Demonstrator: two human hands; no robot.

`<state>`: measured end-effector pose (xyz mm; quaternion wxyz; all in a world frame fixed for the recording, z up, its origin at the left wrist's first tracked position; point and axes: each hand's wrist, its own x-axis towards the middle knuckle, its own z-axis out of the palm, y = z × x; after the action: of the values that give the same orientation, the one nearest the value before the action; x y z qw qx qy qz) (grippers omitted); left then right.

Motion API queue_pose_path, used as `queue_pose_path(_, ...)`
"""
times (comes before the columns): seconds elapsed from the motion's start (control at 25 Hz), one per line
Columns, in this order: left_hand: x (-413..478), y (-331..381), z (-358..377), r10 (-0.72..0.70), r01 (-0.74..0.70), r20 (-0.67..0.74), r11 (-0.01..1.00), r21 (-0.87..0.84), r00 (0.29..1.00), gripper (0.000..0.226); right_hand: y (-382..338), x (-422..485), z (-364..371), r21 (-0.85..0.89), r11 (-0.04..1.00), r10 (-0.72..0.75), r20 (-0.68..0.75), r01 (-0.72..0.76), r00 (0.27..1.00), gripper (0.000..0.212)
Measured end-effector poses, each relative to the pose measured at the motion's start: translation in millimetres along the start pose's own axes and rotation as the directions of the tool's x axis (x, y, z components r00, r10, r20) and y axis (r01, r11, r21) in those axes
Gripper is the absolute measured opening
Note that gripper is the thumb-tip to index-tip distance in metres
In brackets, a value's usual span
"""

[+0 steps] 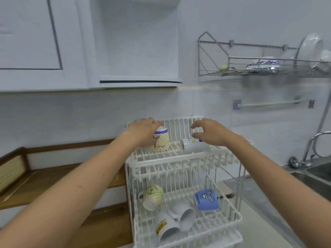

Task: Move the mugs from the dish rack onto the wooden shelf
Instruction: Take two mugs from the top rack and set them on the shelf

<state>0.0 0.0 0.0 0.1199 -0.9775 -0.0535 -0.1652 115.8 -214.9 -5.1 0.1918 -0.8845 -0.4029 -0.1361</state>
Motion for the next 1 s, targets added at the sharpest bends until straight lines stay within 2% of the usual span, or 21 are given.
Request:
queue_pose_path(0.08,22.0,5.7,5.5,0.003,-0.024,0.105,0.980,0.198,0.994,0.070,26.9,17.1,-1.5,-0.059,0.997,0.060,0.241,-0.047,0.969,0.054)
queue_pose_path(0.16,43.0,9.4,12.2,0.040,-0.130,0.209,0.889,0.440,0.977,0.083,51.8,32.1,1.5,-0.086,0.993,0.111,0.432,-0.082,0.895,0.066)
queue_pose_path(0.28,71.3,19.5,17.3,0.027,-0.281,0.375,0.712,0.644,0.927,0.084,78.0,53.5,12.4,-0.005,0.997,0.065,0.590,-0.077,0.805,0.068)
queue_pose_path(0.4,84.7,26.8,26.6,0.038,-0.417,0.470,0.527,0.740,0.882,0.083,91.7,63.2,23.8,0.111,0.994,-0.053,0.631,-0.023,0.774,0.057)
queue_pose_path(0.48,86.5,28.9,35.3,0.089,-0.489,0.505,0.435,0.756,0.859,0.087,96.3,64.8,30.8,0.199,0.980,-0.106,0.615,-0.023,0.782,0.054)
queue_pose_path(0.68,88.2,27.5,50.4,0.187,-0.521,0.487,0.359,0.774,0.853,0.080,101.8,64.8,38.7,0.323,0.946,-0.208,0.524,0.033,0.826,0.043)
queue_pose_path(0.76,86.4,22.4,47.8,0.197,-0.474,0.431,0.398,0.785,0.880,0.080,98.2,62.3,36.0,0.400,0.916,-0.215,0.447,0.021,0.868,0.040)
queue_pose_path(0.8,84.3,18.1,45.6,0.186,-0.424,0.383,0.464,0.778,0.905,0.084,95.3,61.2,33.3,0.444,0.896,-0.208,0.397,0.012,0.894,0.040)
queue_pose_path(0.88,76.7,7.1,39.7,0.134,-0.264,0.236,0.663,0.700,0.962,0.095,88.3,58.9,27.1,0.543,0.840,-0.181,0.296,-0.009,0.938,0.042)
queue_pose_path(0.96,63.1,-4.7,33.7,0.031,-0.040,0.026,0.874,0.485,0.999,0.097,78.5,56.6,19.9,0.633,0.774,-0.140,0.209,-0.025,0.968,0.041)
queue_pose_path(1.0,53.2,-10.4,30.0,-0.050,0.071,-0.072,0.942,0.329,0.996,0.097,71.9,55.5,15.9,0.675,0.737,-0.114,0.167,-0.029,0.979,0.041)
